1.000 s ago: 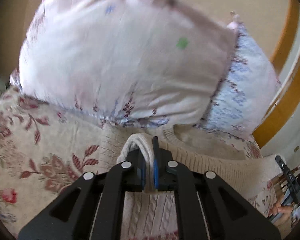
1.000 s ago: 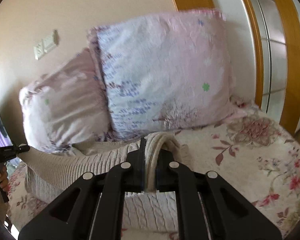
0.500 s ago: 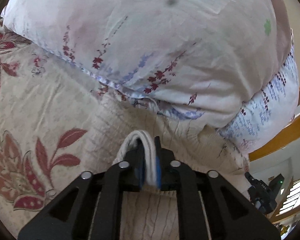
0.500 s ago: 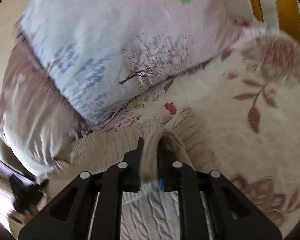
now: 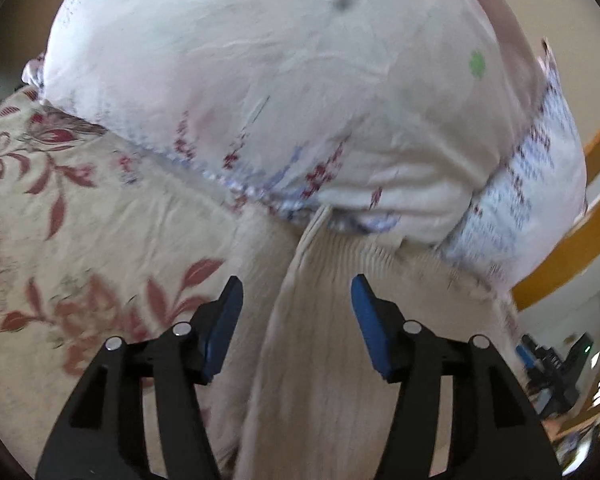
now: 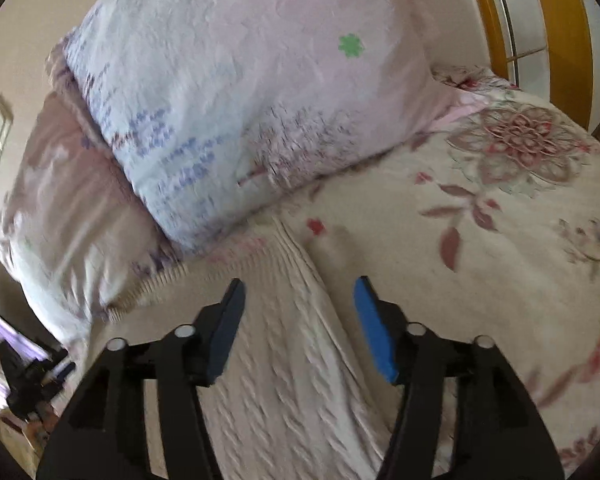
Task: Fold small clothes
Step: 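Fold the sweater side inward with both grippers and release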
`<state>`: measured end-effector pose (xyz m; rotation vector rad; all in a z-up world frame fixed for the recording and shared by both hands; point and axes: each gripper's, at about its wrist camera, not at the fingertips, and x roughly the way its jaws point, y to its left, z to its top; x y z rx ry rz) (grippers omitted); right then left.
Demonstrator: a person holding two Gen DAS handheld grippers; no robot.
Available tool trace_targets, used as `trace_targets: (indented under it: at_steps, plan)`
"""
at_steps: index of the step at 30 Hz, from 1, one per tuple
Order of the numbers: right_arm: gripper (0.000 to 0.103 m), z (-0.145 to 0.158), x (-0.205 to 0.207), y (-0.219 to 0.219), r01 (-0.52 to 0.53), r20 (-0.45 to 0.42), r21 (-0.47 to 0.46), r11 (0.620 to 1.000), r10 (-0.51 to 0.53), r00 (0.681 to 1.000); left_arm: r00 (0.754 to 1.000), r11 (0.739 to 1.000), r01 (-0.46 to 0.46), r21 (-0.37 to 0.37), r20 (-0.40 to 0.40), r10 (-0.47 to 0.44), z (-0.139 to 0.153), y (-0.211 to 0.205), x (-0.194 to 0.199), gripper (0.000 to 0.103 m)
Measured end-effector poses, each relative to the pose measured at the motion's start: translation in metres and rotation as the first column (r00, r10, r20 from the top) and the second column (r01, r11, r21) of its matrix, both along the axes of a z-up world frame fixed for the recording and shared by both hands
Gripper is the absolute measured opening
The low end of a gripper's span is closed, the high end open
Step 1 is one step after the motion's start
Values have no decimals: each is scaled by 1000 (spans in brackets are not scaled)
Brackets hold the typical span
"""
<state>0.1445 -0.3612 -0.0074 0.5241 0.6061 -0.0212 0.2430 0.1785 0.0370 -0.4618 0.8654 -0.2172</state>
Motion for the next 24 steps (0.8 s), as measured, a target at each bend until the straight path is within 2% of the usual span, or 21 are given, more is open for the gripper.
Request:
trace_targets:
  at_steps: [7, 8, 9, 10, 12, 15, 18, 24]
  plan:
    - [43, -25, -18, 10, -40, -93, -118, 992, 29, 995, 998, 993, 51, 110, -46, -47, -16, -11, -23, 44]
    - [37, -29, -19, 12, -45, -108, -137, 990, 30, 994, 997, 992, 55, 117, -55, -49, -20, -11, -25, 42]
    - [24, -33, -19, 14, -45, -121, -157, 987, 25, 992, 997, 991, 56, 122, -67, -48, -24, -11, -27, 37]
    - [21, -35, -20, 16, -39, -125, -182, 983, 16, 992, 997, 990, 53, 134, -67, -44, -27, -12, -29, 34]
    - [13, -33, -27, 16, -31, -100, -181, 983, 13, 995, 997, 988, 55, 148, -58, -46, -27, -12, -32, 21]
    - [10, -24, -35, 16, -24, -69, -162, 986, 13, 998, 997, 989, 71, 126, -51, -65, -24, -11, -35, 14]
    - [10, -18, -44, 22, -16, -57, -189, 982, 5, 998, 995, 986, 94, 134, -40, -89, -20, -9, -42, 13]
    - [11, -37, -30, 29, -5, -152, -258, 966, -35, 988, 995, 990, 90, 108, -46, -85, -28, -1, -47, 13]
